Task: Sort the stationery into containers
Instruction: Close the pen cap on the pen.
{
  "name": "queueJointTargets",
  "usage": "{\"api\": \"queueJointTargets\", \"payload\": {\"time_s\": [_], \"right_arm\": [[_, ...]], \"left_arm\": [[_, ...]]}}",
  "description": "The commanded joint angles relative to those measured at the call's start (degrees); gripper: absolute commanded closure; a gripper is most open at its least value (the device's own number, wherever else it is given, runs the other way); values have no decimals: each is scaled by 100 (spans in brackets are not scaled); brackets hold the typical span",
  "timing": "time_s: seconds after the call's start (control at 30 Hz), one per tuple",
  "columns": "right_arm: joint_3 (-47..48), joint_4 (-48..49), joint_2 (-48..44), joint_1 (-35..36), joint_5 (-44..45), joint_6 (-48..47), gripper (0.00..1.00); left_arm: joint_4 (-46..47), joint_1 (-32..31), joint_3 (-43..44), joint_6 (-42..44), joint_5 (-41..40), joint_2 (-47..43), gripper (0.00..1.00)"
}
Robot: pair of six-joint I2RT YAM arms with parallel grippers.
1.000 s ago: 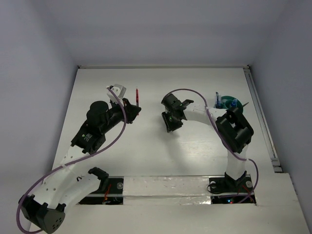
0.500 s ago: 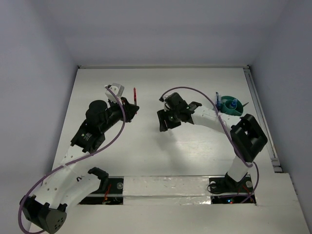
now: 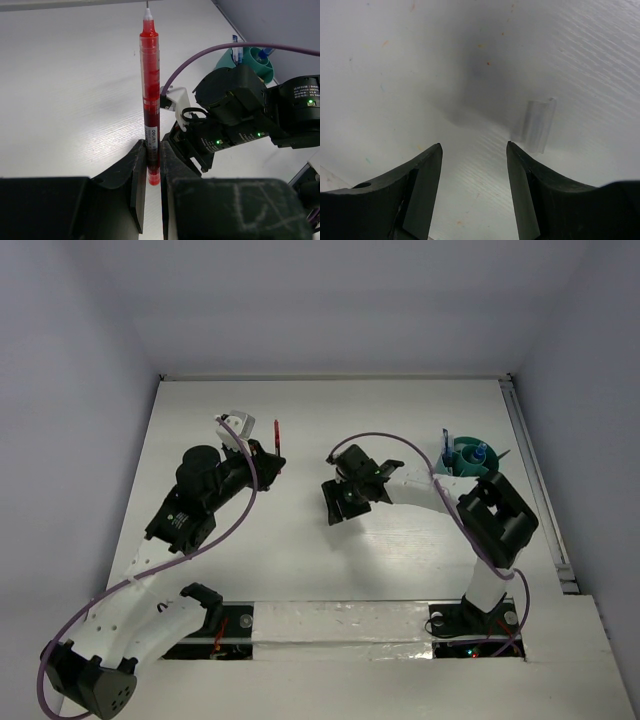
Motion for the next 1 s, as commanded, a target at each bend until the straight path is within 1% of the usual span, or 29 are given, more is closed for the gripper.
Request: {"api": "queueJointTargets", "payload": {"time_s": [0.0, 0.17, 0.33, 0.37, 0.5, 0.63, 0.7, 0.8, 0.97], "right_arm": [[3, 10, 108, 11, 511, 19, 40], [3, -60, 214, 11, 766, 19, 40], [-23, -122, 170, -164, 925, 28, 38], [-32, -104, 152, -164, 951, 28, 35], [-6, -34, 187, -226, 977, 28, 31], [82, 71, 310, -401, 1030, -7, 31], [178, 107, 372, -463, 1030, -34, 33], [389, 72, 503, -463, 1337, -104, 34], [662, -69, 776, -463, 1496, -192, 36]], "left_arm": [[150, 31, 35, 68, -1, -79, 100], [159, 84, 35, 68, 34, -62, 100], [159, 84, 35, 68, 43, -62, 100], [159, 84, 35, 68, 43, -53, 100], [168, 84, 35, 59, 52, -44, 100], [168, 84, 35, 59, 52, -53, 100], [168, 84, 35, 59, 61, -44, 100], [168, 84, 35, 59, 78, -36, 100], [177, 84, 35, 59, 70, -27, 100]]}}
